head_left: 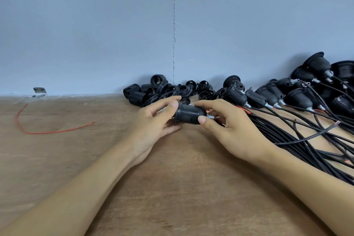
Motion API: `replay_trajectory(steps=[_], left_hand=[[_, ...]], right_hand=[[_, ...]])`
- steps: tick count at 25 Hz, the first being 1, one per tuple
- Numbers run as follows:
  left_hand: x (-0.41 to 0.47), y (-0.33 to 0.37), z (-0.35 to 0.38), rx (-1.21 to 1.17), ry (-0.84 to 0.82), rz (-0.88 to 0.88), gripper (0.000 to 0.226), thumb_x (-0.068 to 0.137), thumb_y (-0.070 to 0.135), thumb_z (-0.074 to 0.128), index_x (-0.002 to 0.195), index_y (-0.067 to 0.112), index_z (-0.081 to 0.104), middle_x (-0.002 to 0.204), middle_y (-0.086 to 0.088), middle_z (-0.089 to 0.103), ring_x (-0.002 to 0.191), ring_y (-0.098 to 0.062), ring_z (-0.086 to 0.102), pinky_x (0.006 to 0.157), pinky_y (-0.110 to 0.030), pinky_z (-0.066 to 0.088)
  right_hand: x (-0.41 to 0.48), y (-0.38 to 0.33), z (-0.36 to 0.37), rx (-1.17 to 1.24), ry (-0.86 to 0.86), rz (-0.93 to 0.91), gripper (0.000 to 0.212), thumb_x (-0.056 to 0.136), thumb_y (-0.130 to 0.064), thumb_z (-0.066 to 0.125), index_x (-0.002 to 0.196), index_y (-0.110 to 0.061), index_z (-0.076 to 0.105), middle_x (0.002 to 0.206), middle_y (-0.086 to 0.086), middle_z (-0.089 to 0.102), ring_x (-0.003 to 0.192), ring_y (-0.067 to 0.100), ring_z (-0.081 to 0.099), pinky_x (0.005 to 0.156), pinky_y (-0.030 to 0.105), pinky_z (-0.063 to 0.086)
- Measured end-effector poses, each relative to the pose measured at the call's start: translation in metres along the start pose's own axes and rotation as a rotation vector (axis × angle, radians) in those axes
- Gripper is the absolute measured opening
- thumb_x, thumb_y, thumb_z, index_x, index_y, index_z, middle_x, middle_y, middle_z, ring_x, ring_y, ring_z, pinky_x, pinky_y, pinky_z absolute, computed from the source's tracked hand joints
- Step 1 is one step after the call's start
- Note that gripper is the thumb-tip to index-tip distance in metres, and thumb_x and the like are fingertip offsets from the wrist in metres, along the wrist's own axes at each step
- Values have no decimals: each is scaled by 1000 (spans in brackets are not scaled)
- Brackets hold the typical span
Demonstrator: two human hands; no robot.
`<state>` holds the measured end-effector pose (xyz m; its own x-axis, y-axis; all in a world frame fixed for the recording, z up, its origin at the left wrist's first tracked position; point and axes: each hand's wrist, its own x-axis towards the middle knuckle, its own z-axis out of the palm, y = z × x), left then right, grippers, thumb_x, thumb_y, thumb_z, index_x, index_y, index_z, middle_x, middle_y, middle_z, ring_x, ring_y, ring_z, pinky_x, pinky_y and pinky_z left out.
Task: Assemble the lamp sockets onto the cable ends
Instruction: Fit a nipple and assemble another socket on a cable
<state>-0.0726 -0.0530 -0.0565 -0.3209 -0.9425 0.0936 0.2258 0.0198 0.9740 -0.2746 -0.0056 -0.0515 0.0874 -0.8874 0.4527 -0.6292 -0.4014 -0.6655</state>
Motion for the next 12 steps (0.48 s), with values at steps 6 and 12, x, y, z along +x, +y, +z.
replay_trajectory(steps=[6,12], left_hand=[[1,4,3,-109,-96,-66,39,97,0,53,132,14,64,134,-1,68,120,-17,67,109,-39,48],[0,1,6,-164,-51,-50,38,94,0,57,131,8,63,137,-12,65,126,-20,63,113,-38,45]], right_hand=[[-2,-2,0,27,-59,59,28,101,-26,55,128,-30,63,105,-11,73,96,8,68,95,38,51],[-3,-1,4,23,-49,59,41,87,-29,75,126,-34,65,112,-15,70,100,10,65,98,39,50]])
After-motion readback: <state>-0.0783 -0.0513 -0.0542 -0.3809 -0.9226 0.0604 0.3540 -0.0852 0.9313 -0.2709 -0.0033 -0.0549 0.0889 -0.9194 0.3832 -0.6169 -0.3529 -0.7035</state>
